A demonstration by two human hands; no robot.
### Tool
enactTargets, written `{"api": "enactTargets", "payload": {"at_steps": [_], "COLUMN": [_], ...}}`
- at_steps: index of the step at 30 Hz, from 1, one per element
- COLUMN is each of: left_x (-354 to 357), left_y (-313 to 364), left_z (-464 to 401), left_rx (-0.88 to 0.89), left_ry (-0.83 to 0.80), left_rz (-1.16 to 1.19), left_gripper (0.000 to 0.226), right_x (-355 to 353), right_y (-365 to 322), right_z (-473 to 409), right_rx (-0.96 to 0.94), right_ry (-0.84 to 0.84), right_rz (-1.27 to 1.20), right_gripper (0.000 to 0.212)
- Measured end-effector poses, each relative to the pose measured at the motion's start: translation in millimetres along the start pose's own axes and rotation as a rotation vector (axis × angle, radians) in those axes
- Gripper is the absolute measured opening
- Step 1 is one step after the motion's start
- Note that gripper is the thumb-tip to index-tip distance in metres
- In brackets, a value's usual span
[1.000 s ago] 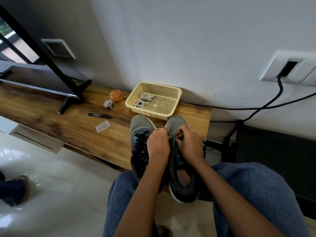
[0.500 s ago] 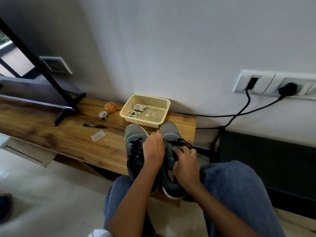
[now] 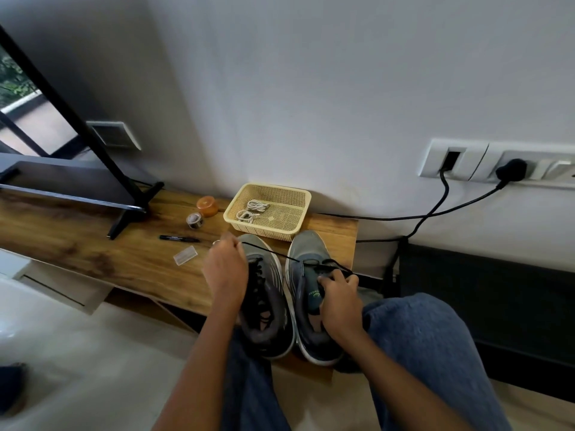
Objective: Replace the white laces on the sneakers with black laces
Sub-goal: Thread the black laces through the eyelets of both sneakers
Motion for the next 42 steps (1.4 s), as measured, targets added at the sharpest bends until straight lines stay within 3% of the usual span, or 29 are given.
{"api": "enactTargets", "payload": {"at_steps": [3,6,10,13,16,22,27,30,32,36,39,42], "left_x": [-8,4,37,70,93,86,47,30,35,63,91,104], "left_y": [-19,-18,15,37,45,45,13,-1,2,36,50,49], "left_z": [0,8,25,38,46,28,-8,-10,-3,22,41,49], "left_rx": [-0.127,-0.12,0.169,0.382,0.447,0.36,0.14,0.055,0.127,0.453,0.502,0.471], "left_ry": [0.075,0.0,-0.165,-0.279,-0.317,-0.179,-0.013,0.004,-0.021,-0.08,-0.247,-0.243], "left_rz": [0.09,0.087,0.059,-0.075,-0.291,-0.491,-0.394,-0.393,-0.396,-0.317,-0.351,-0.431], "left_gripper": [0.008,0.009,0.032,0.031,0.027,0.013,0.017,0.018,0.016,0.032,0.024,0.018], "right_x": [0,0,1,2,2,2,2,2,3,5,5,5], "right_y": [0,1,2,2,2,1,0,0,-1,1,1,0], "right_z": [-1,-1,-2,-2,-2,-1,-1,-2,-3,-4,-4,-6], "right_rx": [0.002,0.006,-0.006,-0.018,-0.02,-0.017,-0.02,-0.041,-0.061,-0.088,-0.106,-0.106], "right_ry": [0.003,0.006,0.005,0.002,0.015,0.013,0.02,0.052,0.071,0.09,0.093,0.082], "right_rz": [0.008,0.007,-0.007,-0.019,-0.027,0.031,0.046,0.052,0.045,0.027,0.03,0.037], "right_gripper": [0.038,0.037,0.039,0.037,0.03,0.031,0.035,0.036,0.037,0.04,0.041,0.038]}}
Point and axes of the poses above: each hand's wrist, its own z-axis away from the middle knuckle, its own x-axis out of the palm, y = z × x, the point moved 6 cm from there along -z, towards the middle knuckle, and after that the axes turned 6 degrees about -x, right-handed, at the moved point
